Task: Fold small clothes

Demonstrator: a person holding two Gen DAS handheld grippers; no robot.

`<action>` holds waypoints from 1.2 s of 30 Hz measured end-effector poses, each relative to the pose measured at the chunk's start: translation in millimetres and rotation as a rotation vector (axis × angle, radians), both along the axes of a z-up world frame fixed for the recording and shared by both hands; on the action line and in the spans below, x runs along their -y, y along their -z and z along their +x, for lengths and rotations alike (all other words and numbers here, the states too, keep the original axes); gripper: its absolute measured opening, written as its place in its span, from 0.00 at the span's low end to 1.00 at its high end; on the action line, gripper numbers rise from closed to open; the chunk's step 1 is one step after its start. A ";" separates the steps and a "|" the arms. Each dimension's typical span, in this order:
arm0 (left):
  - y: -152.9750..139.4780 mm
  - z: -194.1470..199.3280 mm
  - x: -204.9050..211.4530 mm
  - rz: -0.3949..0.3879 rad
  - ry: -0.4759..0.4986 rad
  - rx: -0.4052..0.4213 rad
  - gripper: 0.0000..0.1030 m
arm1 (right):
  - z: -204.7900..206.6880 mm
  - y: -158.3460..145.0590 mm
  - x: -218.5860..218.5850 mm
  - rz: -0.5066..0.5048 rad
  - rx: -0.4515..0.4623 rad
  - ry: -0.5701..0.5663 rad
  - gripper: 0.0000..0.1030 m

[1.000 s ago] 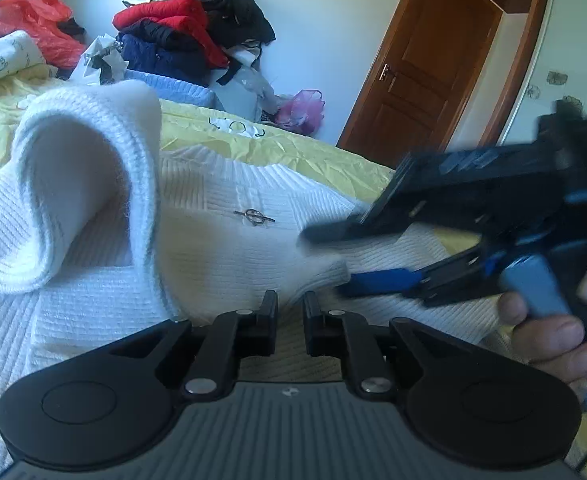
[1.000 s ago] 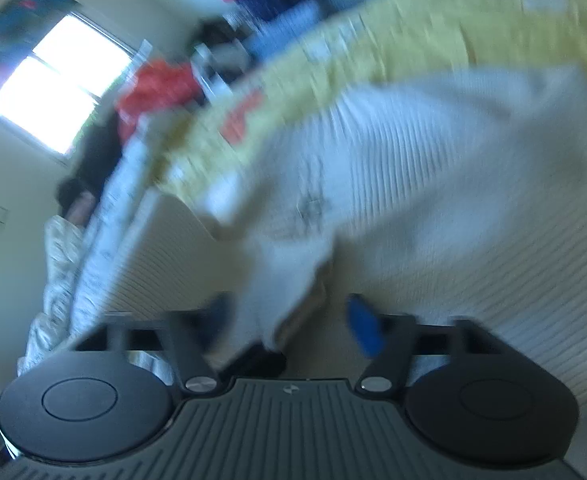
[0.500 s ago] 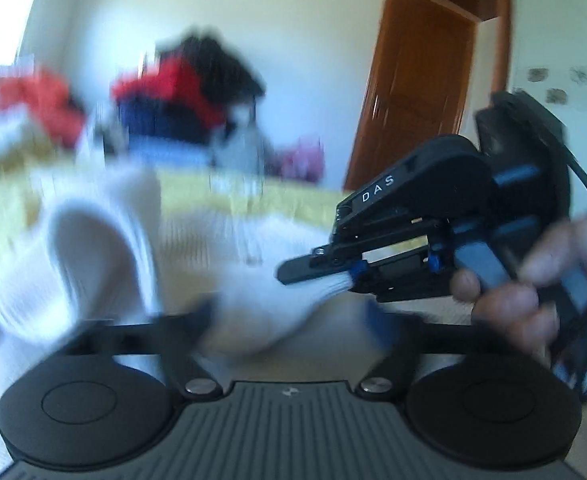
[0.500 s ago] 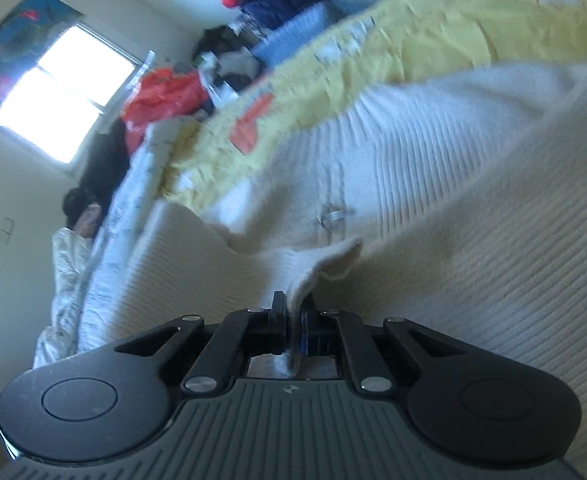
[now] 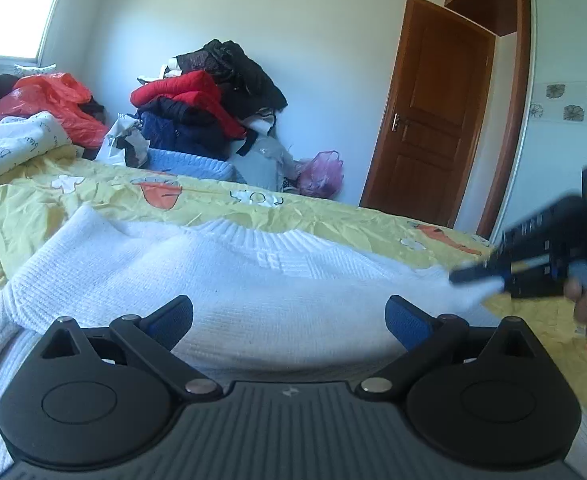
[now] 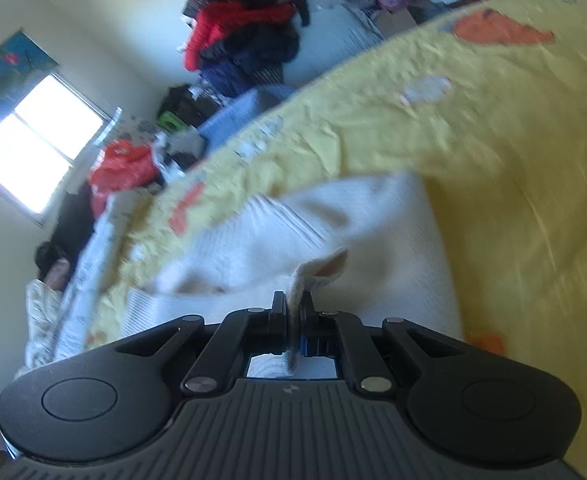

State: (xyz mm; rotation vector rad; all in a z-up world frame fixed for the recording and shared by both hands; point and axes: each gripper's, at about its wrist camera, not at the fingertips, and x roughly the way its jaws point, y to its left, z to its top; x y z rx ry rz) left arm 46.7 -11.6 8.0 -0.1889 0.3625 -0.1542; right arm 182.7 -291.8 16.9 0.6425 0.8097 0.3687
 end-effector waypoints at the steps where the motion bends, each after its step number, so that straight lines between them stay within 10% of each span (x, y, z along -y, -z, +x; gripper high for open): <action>1: 0.1 1.4 0.0 0.002 -0.001 -0.005 1.00 | -0.2 8.1 -0.8 -0.015 -0.012 0.005 0.10; 8: 6.1 19.2 -4.2 -0.043 0.007 -0.141 1.00 | -16.1 24.3 -1.9 -0.033 -0.013 0.072 0.21; 13: 7.9 19.5 -5.6 -0.063 0.005 -0.151 1.00 | -41.4 -11.4 -6.8 -0.154 0.197 0.227 0.42; 19: 7.4 21.2 -4.8 -0.056 0.004 -0.166 1.00 | -26.7 -7.2 -73.8 -0.323 0.218 -0.033 0.49; 26: 8.1 29.0 -2.2 -0.028 0.006 -0.190 1.00 | -26.6 30.8 -93.4 -0.462 0.313 -0.064 0.48; 36: -21.1 22.1 4.2 0.249 -0.032 -0.057 1.00 | -73.9 14.3 -96.4 -0.490 0.334 0.064 0.65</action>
